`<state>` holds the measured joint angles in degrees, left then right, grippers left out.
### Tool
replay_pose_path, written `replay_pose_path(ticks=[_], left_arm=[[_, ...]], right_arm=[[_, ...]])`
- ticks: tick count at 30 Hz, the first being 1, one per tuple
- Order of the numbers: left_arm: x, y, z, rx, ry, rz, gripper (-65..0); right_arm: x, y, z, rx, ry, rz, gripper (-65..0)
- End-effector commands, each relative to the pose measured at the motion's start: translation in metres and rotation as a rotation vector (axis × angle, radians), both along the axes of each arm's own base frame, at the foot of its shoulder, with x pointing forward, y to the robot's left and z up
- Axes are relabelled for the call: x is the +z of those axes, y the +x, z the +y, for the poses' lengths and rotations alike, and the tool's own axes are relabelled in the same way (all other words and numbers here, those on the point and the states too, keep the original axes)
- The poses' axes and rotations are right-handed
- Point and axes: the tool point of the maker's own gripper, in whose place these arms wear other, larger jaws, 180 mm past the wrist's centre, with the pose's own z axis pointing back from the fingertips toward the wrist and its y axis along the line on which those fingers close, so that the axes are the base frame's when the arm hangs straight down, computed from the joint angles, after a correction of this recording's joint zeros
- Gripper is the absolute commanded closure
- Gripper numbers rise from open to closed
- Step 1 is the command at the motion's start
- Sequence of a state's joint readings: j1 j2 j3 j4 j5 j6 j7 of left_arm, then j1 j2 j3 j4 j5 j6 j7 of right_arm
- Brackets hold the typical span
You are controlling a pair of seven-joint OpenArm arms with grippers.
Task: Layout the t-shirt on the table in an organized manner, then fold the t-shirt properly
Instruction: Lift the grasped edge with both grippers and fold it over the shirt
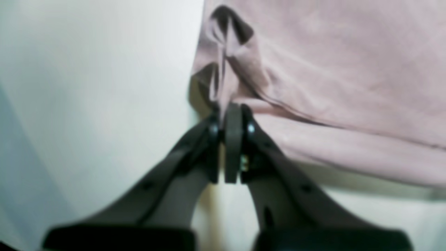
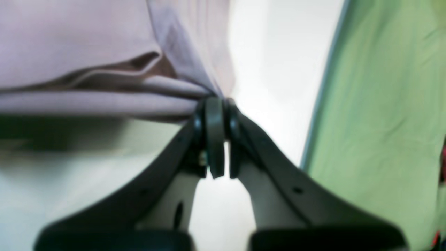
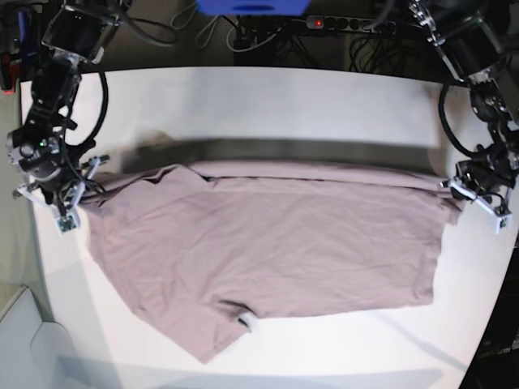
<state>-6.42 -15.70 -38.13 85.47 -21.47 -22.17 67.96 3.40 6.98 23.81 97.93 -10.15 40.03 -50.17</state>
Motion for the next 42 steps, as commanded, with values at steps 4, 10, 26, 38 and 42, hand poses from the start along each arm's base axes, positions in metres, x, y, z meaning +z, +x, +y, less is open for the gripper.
replay_pose_path(ticks=[4, 10, 26, 38, 42], left_arm=[[0.034, 0.027, 0.010, 0.012, 0.028, -0.099, -0.2], [0.032, 0.047, 0.015, 0.034, -0.026, -0.092, -0.2], [0.013, 0.037, 0.029, 0.056, -0.055, -0.028, -0.2], [-0.018, 0.005, 0.019, 0.050, -0.120, 0.033, -0.2], [-0.023, -0.007, 0.018, 0.048, -0.163, 0.034, -0.2]], right_arm=[[0.022, 0.025, 0.007, 0.044, -0.021, -0.062, 0.0], [0.030, 0.054, 0.015, 0.061, 0.005, -0.085, 0.0], [0.020, 0.046, 0.007, 0.049, 0.004, -0.053, 0.0], [0.026, -0.004, 0.030, 0.079, -0.035, -0.077, 0.0], [0.015, -0.024, 0.035, 0.083, -0.031, -0.039, 0.0]])
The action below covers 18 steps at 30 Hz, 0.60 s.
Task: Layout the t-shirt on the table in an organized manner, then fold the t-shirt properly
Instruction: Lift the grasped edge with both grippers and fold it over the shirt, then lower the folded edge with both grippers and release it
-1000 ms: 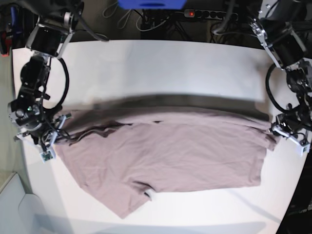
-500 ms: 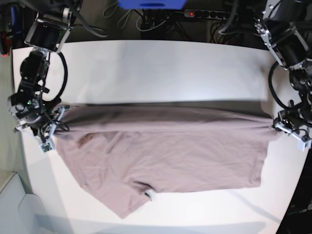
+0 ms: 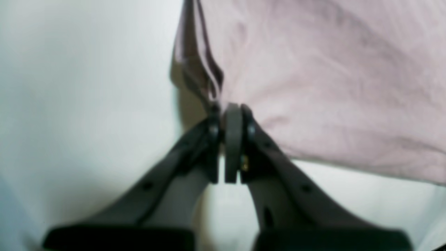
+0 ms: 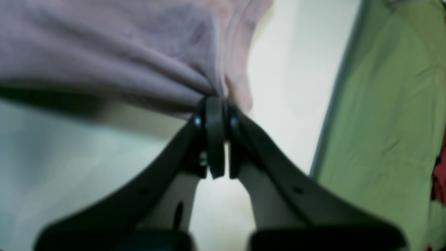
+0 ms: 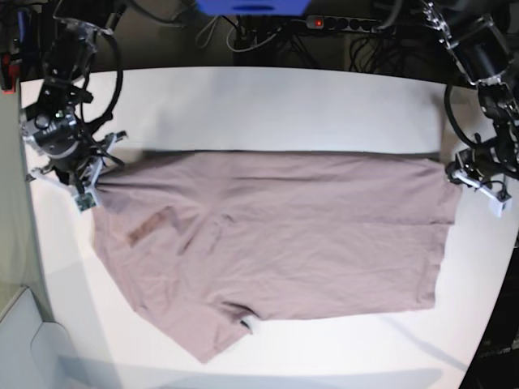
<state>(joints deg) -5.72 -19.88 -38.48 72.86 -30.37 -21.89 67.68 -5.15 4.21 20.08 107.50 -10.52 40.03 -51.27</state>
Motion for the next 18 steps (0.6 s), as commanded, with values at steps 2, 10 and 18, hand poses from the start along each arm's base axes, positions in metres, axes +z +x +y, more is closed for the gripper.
replay_pose_path(ticks=[2, 10, 18], left_arm=[[0.012, 0.005, 0.008, 0.003, 0.011, -0.041, -0.2], [0.002, -0.023, 0.005, -0.014, 0.025, -0.002, -0.2], [-0.003, -0.046, 0.001, -0.041, 0.055, 0.030, -0.2]], right_arm=[[0.008, 0.002, -0.001, 0.006, -0.002, -0.037, 0.0], [-0.008, -0.032, -0.016, -0.032, -0.017, 0.029, 0.0], [-0.013, -0.056, -0.042, -0.088, -0.053, 0.074, 0.0]])
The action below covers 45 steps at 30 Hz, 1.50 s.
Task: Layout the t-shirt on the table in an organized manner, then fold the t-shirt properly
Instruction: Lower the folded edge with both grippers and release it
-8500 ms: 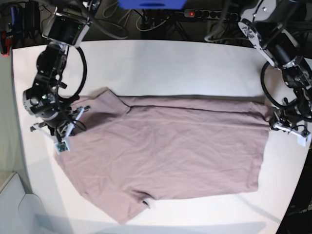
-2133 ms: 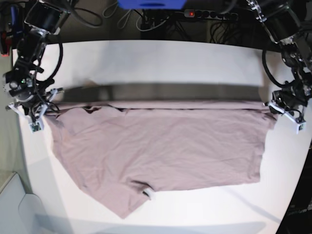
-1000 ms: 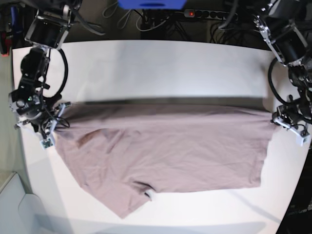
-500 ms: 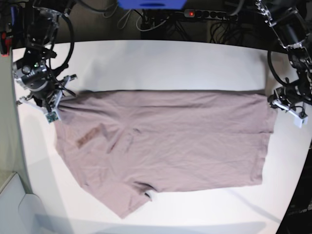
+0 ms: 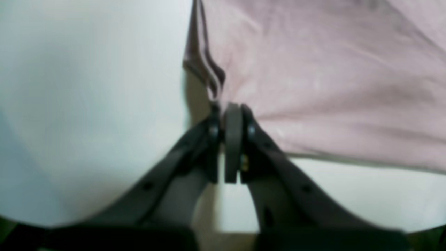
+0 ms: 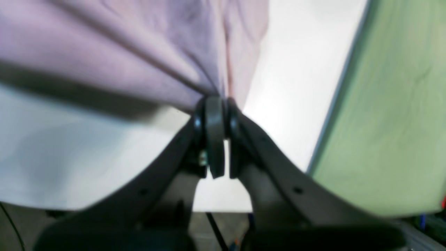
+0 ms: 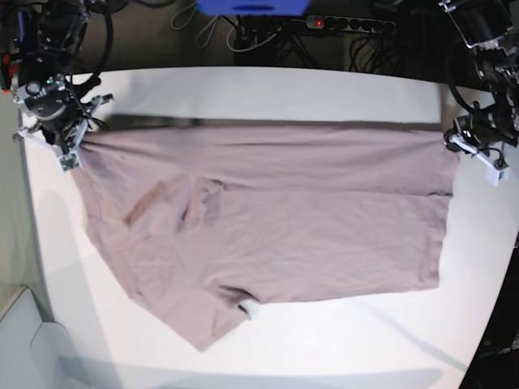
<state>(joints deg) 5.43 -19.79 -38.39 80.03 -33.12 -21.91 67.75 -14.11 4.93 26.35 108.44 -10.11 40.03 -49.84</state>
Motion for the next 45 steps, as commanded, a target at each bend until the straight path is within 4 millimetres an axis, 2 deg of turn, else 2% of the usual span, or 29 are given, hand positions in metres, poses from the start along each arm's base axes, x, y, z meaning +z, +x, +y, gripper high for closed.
replay_pose_path(ticks=[1, 7, 14, 19, 22, 32, 37, 41, 45], left_arm=[[0.010, 0.006, 0.006, -0.005, 0.023, -0.031, -0.2], [-0.007, -0.017, -0.002, -0.001, 0.002, 0.024, -0.2], [-0.029, -0.056, -0.013, 0.004, -0.025, 0.108, -0.2], [-0.024, -0.069, -0.018, -0.021, 0.000, 0.111, -0.2], [-0.017, -0.069, -0.020, -0.036, 0.017, 0.094, -0.2], [-0.021, -0.078, -0.020, -0.039, 0.024, 0.116, -0.2], [-0.020, -0.076, -0.018, -0.036, 0.028, 0.111, -0.2], [-0.014, -0.077, -0.004, 0.010, 0.042, 0.095, -0.2], [-0.010, -0.071, 0.000, 0.020, 0.046, 0.078, -0.2]], right_arm=[[0.011, 0.003, -0.009, 0.004, -0.033, -0.025, 0.0], [0.000, -0.019, -0.014, 0.009, -0.046, 0.034, 0.0], [-0.008, -0.037, -0.016, 0.007, -0.048, 0.079, 0.0], [-0.007, -0.046, -0.027, -0.029, -0.061, 0.088, 0.0], [-0.007, -0.048, -0.032, -0.043, -0.065, 0.090, 0.0], [-0.014, -0.062, -0.030, -0.047, -0.059, 0.128, 0.0], [-0.022, -0.074, -0.022, -0.047, -0.037, 0.156, 0.0], [-0.026, -0.077, -0.016, -0.059, -0.018, 0.160, 0.0], [-0.027, -0.078, -0.015, -0.060, -0.016, 0.167, 0.0]])
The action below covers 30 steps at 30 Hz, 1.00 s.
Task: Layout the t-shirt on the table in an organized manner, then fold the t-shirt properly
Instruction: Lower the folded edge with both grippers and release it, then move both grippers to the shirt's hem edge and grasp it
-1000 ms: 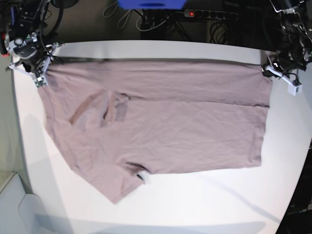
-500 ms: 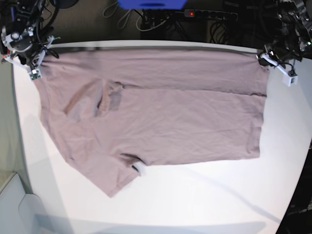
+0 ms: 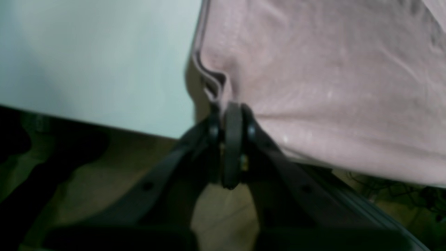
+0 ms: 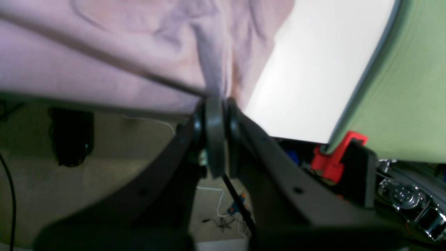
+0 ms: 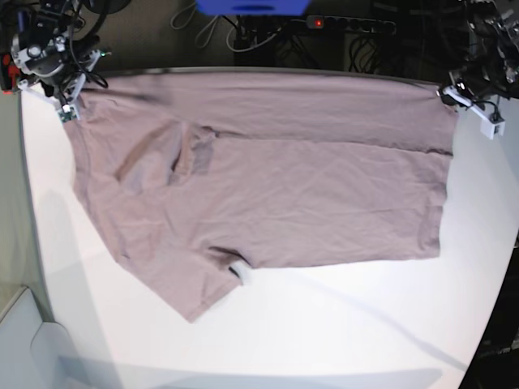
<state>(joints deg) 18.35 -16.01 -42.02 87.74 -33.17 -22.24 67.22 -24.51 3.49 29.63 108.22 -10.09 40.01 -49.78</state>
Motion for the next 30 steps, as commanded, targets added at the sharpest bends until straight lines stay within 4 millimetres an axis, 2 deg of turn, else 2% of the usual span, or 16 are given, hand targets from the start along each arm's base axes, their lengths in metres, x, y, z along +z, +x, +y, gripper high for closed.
replay_pose_path(ticks=[1, 3, 9, 14, 15, 17, 20, 22, 30], left_arm=[[0.006, 0.005, 0.008, 0.000, 0.025, -0.013, -0.2], [0.006, 0.005, 0.008, 0.000, 0.025, -0.013, -0.2], [0.008, 0.007, 0.008, 0.000, 0.025, -0.019, -0.4], [0.008, 0.008, 0.007, 0.000, 0.020, -0.021, -1.8], [0.008, 0.008, 0.006, -0.001, 0.020, -0.021, -4.2], [0.007, 0.006, 0.006, -0.003, 0.019, -0.016, -13.0], [0.007, 0.005, 0.004, -0.006, 0.021, -0.017, -30.9], [0.008, 0.005, 0.005, -0.003, 0.020, -0.020, -37.0], [0.009, 0.007, 0.006, -0.002, 0.022, -0.024, -37.3]], right_arm=[[0.006, 0.002, -0.005, 0.005, -0.021, -0.012, 0.0], [0.006, 0.002, -0.006, 0.003, -0.023, -0.011, -3.1], [0.006, 0.000, -0.007, 0.000, -0.025, -0.007, -20.5], [0.007, 0.001, -0.007, 0.001, -0.027, -0.008, -25.6], [0.007, 0.001, -0.007, 0.002, -0.028, -0.010, -25.6], [0.008, 0.002, -0.008, 0.004, -0.032, -0.012, -25.6], [0.009, 0.002, -0.009, 0.005, -0.034, -0.014, -25.6], [0.009, 0.002, -0.009, 0.006, -0.036, -0.014, -25.6], [0.016, 0.005, -0.023, -0.004, -0.067, -0.025, -25.6]])
